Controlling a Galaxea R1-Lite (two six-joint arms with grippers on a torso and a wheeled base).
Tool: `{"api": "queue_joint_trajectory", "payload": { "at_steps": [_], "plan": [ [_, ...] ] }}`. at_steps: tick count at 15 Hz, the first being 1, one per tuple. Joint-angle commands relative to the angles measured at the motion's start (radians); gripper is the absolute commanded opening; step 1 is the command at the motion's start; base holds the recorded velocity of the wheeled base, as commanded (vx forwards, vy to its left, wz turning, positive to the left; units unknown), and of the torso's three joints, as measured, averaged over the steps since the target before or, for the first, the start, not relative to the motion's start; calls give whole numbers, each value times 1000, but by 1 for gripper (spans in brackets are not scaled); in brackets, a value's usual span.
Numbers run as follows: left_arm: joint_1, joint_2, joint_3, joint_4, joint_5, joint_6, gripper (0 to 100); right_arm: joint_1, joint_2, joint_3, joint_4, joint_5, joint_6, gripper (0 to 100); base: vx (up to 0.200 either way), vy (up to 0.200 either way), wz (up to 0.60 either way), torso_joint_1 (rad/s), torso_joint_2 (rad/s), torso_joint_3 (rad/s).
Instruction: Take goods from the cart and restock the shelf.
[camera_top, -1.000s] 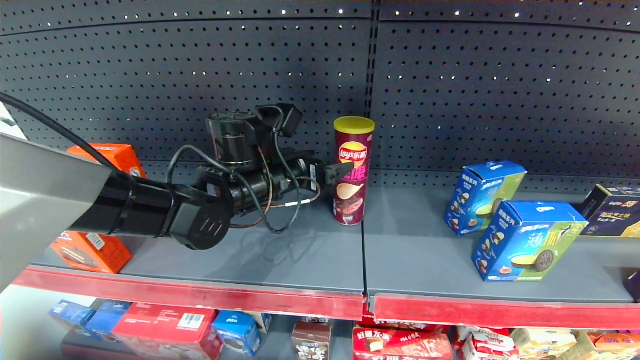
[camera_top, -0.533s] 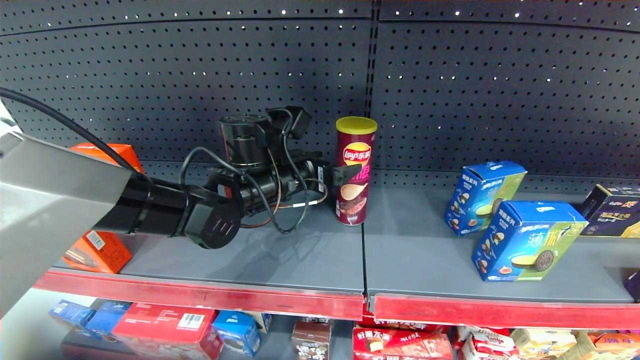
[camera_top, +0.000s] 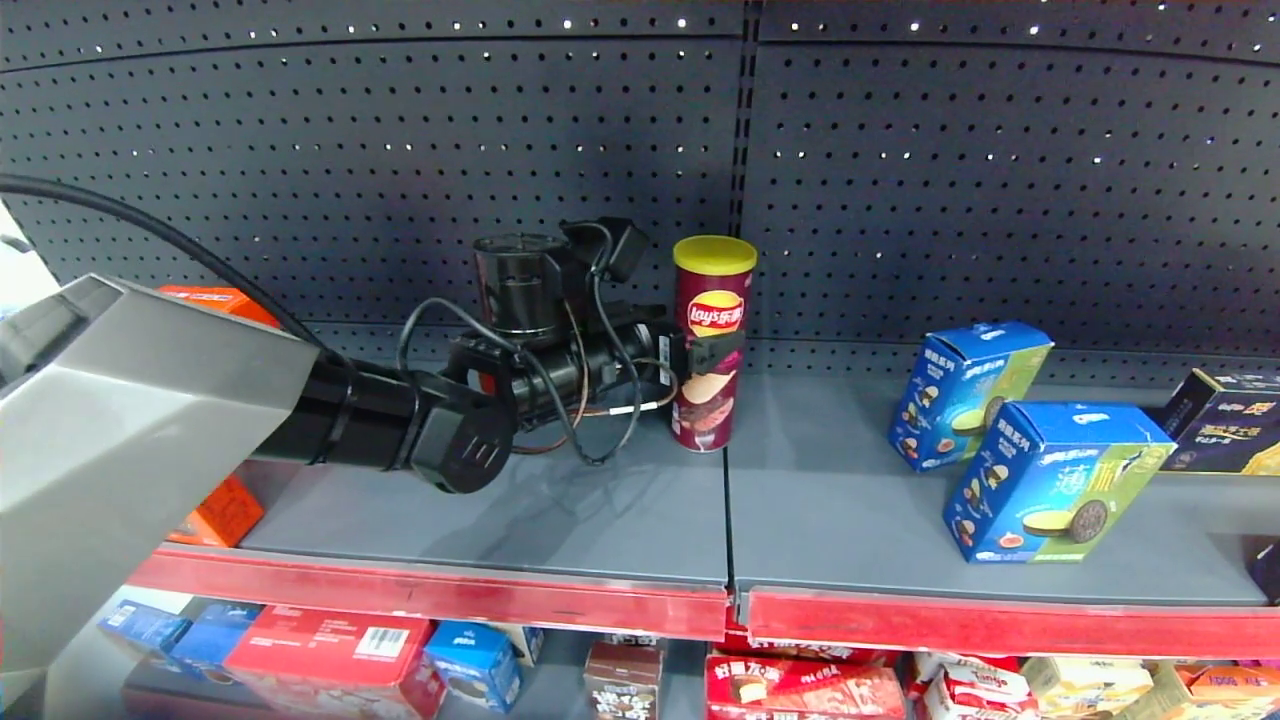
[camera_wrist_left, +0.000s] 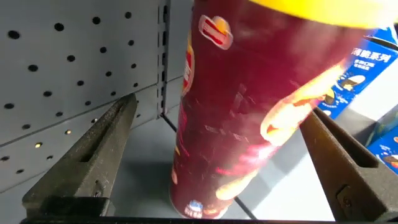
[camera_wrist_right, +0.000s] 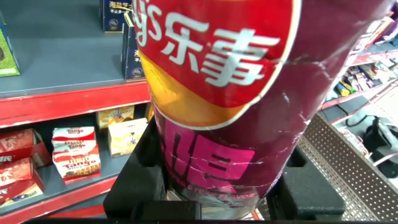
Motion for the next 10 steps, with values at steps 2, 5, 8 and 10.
{"api": "queue_joint_trajectory", "payload": {
  "at_steps": [2,5,8,10],
  "plan": [
    [7,38,-46,5,0,-3,100,1,-4,-1,1,0,-1,0,0,0,0,0,0,0],
    [12,49,-68,5,0,-29,100,-1,-6,1,2,0,-1,0,0,0,0,0,0,0],
    [15,57,-81,5,0,-30,100,-1,-6,-1,2,0,-1,0,0,0,0,0,0,0],
    [15,58,-83,5,0,-30,0,-1,-6,-1,2,0,-1,0,0,0,0,0,0,0]
  ]
}}
